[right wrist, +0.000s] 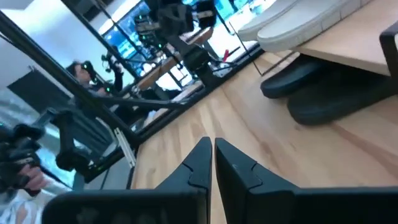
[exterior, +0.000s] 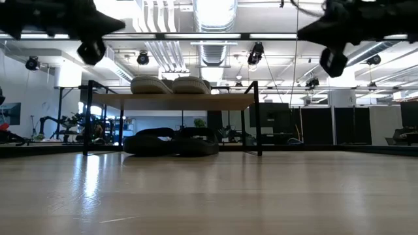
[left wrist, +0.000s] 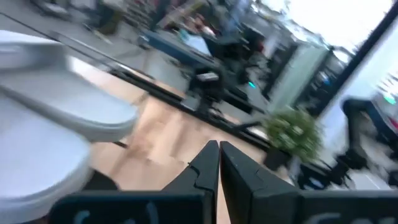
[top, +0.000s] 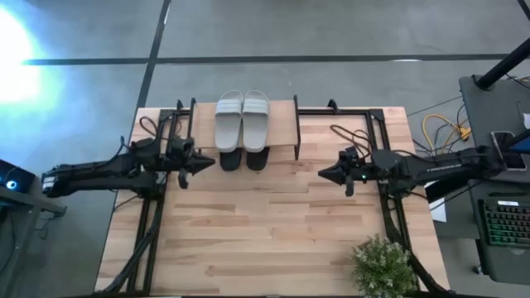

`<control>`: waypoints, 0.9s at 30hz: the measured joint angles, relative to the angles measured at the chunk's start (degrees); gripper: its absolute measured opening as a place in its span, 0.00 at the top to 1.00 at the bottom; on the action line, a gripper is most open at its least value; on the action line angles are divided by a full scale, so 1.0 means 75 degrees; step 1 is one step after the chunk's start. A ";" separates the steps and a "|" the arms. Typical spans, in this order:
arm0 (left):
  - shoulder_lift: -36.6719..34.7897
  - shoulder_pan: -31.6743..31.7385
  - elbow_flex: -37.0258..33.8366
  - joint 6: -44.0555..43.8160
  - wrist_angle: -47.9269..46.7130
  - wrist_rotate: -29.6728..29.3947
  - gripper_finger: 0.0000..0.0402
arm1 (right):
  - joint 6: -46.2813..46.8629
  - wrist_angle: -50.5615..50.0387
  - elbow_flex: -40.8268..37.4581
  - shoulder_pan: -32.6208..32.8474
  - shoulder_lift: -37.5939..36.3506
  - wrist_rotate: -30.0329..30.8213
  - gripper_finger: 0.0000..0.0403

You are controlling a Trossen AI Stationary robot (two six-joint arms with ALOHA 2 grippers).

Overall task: Pick and place slides into the shelf
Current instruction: Return to Home Position

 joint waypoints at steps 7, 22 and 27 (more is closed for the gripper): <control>-0.1372 0.0000 -0.0972 0.0011 0.0204 -0.0857 1.00 | -0.0197 0.0524 -0.0728 0.0644 -0.0698 0.1056 0.97; -0.3081 -0.0009 -0.1935 -0.0436 -0.1871 -0.0657 1.00 | -0.1161 0.2544 -0.2471 0.0658 -0.2137 0.1184 0.97; -0.3231 -0.0009 -0.1984 -0.0425 -0.1867 -0.0658 1.00 | -0.1487 0.2322 -0.2471 0.0658 -0.2601 0.1192 0.97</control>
